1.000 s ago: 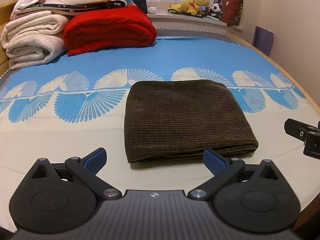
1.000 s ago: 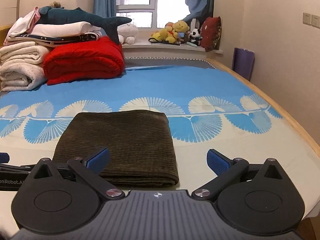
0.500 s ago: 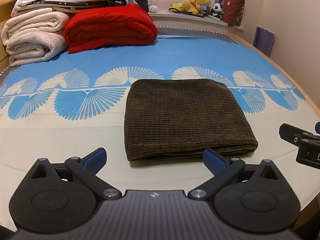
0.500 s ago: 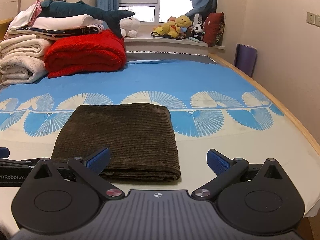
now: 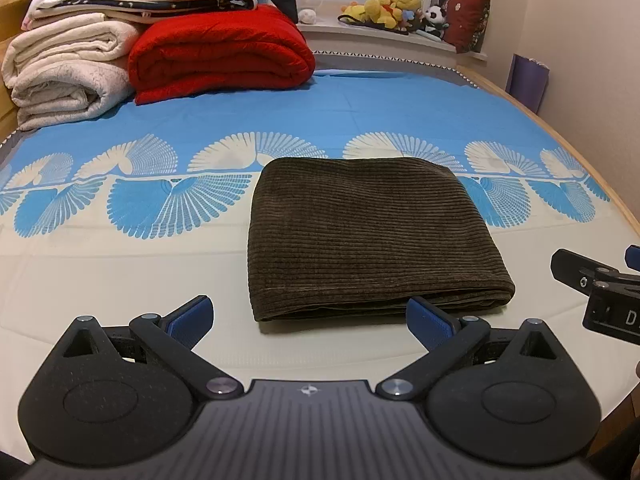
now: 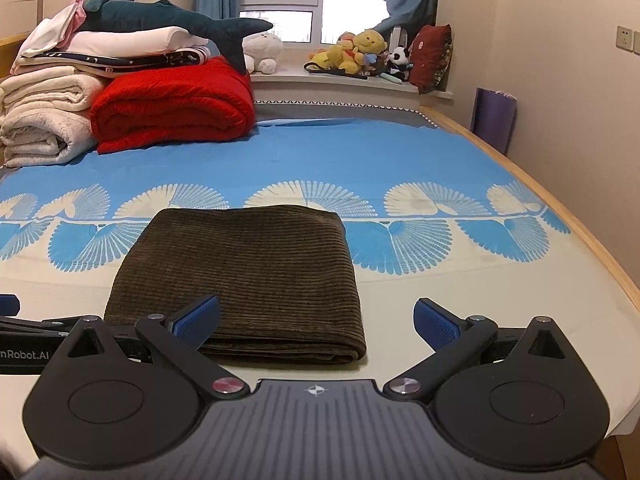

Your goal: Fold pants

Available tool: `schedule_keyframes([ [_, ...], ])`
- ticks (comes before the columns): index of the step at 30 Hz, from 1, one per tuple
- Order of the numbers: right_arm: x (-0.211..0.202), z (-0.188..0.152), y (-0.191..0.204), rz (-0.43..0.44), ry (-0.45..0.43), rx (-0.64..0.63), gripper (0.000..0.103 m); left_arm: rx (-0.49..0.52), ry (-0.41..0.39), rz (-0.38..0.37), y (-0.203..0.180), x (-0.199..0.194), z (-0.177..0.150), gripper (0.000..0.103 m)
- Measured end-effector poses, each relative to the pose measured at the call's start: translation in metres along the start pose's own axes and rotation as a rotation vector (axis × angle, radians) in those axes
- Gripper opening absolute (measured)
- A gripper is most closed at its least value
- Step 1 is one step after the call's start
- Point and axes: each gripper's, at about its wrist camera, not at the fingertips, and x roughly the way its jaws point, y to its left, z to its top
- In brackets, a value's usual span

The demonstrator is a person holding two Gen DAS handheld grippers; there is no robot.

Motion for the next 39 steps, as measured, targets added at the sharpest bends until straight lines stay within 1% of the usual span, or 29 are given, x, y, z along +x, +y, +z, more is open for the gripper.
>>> schedule_keyframes([
  [39, -0.0023, -0.0011, -0.0016, 0.004, -0.006, -0.008, 0.102, 0.005, 0.001, -0.009, 0.0007, 0.0004, -0.0003, 0.103],
])
